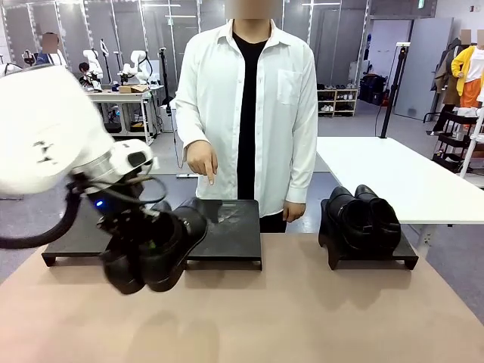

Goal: Place the shoes on the stand as instructed by the person.
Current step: Pick up another pair of Shoes and place it on the Shoes Stand indicated by the person.

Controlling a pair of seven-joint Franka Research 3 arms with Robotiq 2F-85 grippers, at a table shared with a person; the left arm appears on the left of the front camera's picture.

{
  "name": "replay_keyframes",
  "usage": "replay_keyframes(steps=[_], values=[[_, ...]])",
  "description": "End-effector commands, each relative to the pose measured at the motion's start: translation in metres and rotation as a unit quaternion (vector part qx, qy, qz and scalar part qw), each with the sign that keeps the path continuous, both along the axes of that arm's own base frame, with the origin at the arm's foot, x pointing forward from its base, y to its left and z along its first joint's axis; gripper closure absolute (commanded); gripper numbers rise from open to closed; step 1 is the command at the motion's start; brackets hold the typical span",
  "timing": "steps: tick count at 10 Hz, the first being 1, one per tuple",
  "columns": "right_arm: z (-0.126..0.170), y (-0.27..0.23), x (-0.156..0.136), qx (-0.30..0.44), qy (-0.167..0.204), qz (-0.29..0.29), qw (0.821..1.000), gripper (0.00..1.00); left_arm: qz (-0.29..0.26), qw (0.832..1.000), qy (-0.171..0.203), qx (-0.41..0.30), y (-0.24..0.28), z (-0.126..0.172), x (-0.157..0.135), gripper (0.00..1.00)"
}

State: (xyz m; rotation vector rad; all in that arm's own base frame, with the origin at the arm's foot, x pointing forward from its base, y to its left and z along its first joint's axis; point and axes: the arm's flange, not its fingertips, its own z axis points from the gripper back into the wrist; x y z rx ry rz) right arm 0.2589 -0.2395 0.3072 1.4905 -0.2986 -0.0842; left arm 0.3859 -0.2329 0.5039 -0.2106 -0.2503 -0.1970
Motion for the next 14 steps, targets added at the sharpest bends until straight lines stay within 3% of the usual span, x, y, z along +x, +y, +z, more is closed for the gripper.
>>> replay_keyframes(steps=[1, 4, 7, 10, 14], values=[[0.001, 0.003, -0.002, -0.005, -0.003, -0.004, 1.0, 0.0, 0.024, 0.998, -0.029, 0.041, -0.032, 0.013, 0.044, 0.92], [0.001, 0.003, -0.002, -0.005, -0.003, -0.004, 1.0, 0.0, 0.073, 0.994, -0.076, 0.037, -0.082, 0.014, 0.092, 0.92], [0.001, 0.003, -0.002, -0.005, -0.003, -0.004, 1.0, 0.0, 0.079, 0.991, -0.102, 0.043, -0.114, 0.002, 0.128, 0.92], [0.001, 0.003, -0.002, -0.005, -0.003, -0.004, 1.0, 0.0, 0.056, 0.987, -0.143, 0.057, -0.138, -0.011, 0.156, 0.92], [0.001, 0.003, -0.002, -0.005, -0.003, -0.004, 1.0, 0.0, 0.067, 0.982, -0.162, 0.074, -0.156, -0.04, 0.183, 0.92]])
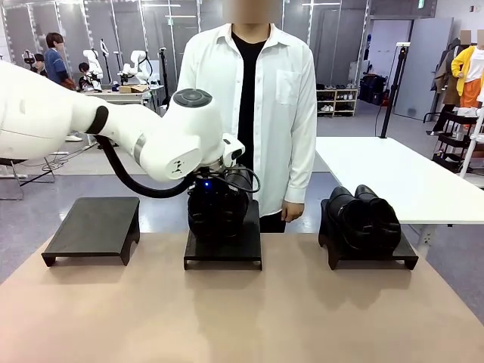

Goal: Place the shoes on the stand as instructed by the person.
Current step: Pick up another pair of Shoes and place it on the Shoes Stand indicated by the person.

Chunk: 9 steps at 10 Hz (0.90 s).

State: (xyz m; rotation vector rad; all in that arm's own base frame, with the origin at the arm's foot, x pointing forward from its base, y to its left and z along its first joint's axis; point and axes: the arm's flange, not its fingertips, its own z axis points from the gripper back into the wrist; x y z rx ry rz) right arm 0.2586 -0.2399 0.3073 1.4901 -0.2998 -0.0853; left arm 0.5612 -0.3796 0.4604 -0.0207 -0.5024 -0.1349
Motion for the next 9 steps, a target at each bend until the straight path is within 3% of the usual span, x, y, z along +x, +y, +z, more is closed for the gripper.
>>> replay_keyframes(steps=[1, 3, 9], values=[[0.001, 0.003, -0.002, -0.005, -0.003, -0.003, 1.0, 0.0, 0.022, 0.999, -0.033, -0.006, -0.01, -0.003, 0.011, 0.92], [0.001, 0.003, -0.002, -0.005, -0.003, -0.003, 1.0, 0.0, 0.024, 0.999, -0.045, 0.005, -0.011, -0.014, 0.018, 0.92], [0.001, 0.003, -0.002, -0.005, -0.003, -0.003, 1.0, 0.0, 0.027, 0.999, -0.027, 0.023, -0.014, -0.045, 0.023, 0.92]])
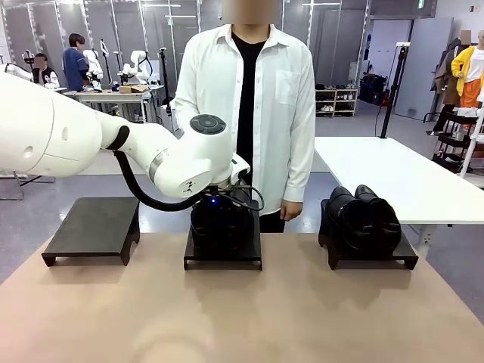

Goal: Place the shoes on the stand as instructed by the person.
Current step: Pick up another pair of Shoes and place it on the Shoes Stand indicated by the person.

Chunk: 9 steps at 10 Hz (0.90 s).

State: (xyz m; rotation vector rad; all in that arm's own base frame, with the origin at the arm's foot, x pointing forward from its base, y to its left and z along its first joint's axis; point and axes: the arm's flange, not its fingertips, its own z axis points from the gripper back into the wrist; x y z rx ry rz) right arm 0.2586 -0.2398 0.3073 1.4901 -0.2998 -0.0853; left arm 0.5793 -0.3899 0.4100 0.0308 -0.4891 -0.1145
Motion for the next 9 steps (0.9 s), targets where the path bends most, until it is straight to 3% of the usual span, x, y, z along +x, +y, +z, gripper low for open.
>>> replay_keyframes(steps=[1, 3, 5, 7, 9], values=[[0.001, 0.003, -0.002, -0.005, -0.003, -0.003, 1.0, 0.0, 0.005, 1.0, -0.03, 0.002, -0.003, 0.004, 0.006, 0.92], [0.001, 0.003, -0.002, -0.005, -0.003, -0.003, 1.0, 0.0, -0.009, 1.0, -0.029, 0.007, -0.004, 0.001, 0.009, 0.86], [0.001, 0.003, -0.002, -0.005, -0.003, -0.003, 1.0, 0.0, -0.016, 0.999, -0.03, 0.008, -0.006, 0.0, 0.008, 0.39], [0.001, 0.003, -0.002, -0.005, -0.003, -0.003, 1.0, 0.0, -0.011, 0.999, -0.032, 0.007, -0.005, 0.003, 0.006, 0.0], [0.001, 0.003, -0.002, -0.005, -0.003, -0.003, 1.0, 0.0, 0.009, 1.0, -0.027, 0.011, -0.002, 0.012, 0.001, 0.0]])
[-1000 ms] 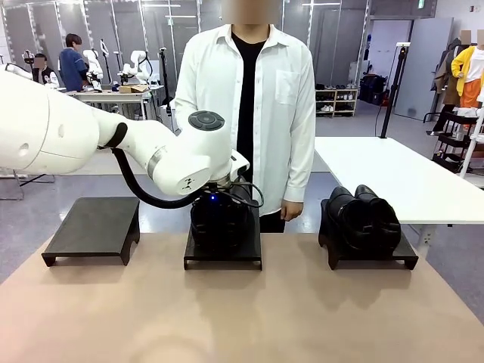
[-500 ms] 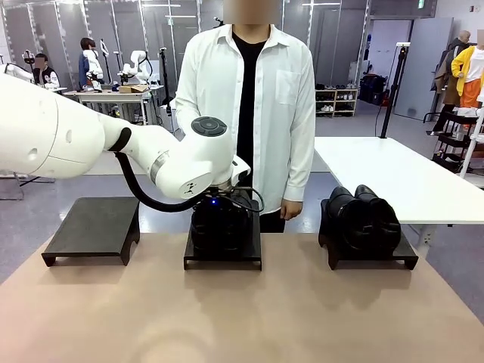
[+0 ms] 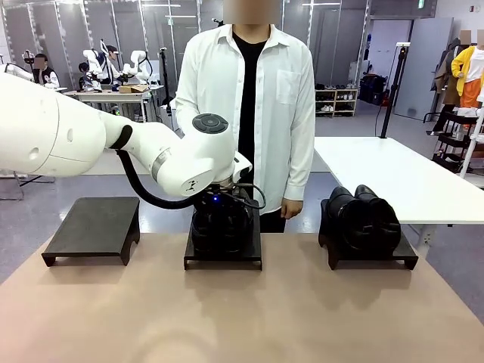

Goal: Place the shoes on the stand as instructed by the person.
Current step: Pick up another pair of Shoes and place it on the Shoes Stand indicated by the person.

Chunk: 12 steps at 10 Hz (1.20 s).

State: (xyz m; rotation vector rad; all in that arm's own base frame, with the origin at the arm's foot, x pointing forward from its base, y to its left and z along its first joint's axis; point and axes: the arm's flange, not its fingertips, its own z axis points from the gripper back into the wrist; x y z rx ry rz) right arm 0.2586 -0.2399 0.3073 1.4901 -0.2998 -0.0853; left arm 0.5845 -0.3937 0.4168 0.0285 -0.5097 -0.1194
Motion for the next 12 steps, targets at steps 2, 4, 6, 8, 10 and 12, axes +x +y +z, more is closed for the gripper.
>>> replay_keyframes(steps=[2, 4, 6, 8, 10, 12], values=[[0.001, 0.003, -0.002, -0.005, -0.003, -0.003, 1.0, 0.0, 0.028, 0.999, -0.02, 0.014, 0.009, 0.01, -0.009, 0.03], [0.001, 0.003, -0.002, -0.005, -0.003, -0.003, 1.0, 0.0, 0.036, 0.999, -0.022, 0.011, 0.012, 0.017, -0.022, 0.0], [0.001, 0.003, -0.002, -0.005, -0.003, -0.003, 1.0, 0.0, 0.013, 1.0, -0.008, -0.005, 0.007, 0.014, 0.0, 0.0], [0.001, 0.003, -0.002, -0.005, -0.003, -0.003, 1.0, 0.0, 0.013, 1.0, -0.008, -0.005, 0.007, 0.014, 0.0, 0.0], [0.001, 0.003, -0.002, -0.005, -0.003, -0.003, 1.0, 0.0, 0.013, 1.0, -0.008, -0.005, 0.007, 0.014, 0.0, 0.0], [0.001, 0.003, -0.002, -0.005, -0.003, -0.003, 1.0, 0.0, 0.013, 1.0, -0.008, -0.005, 0.007, 0.014, 0.0, 0.0]])
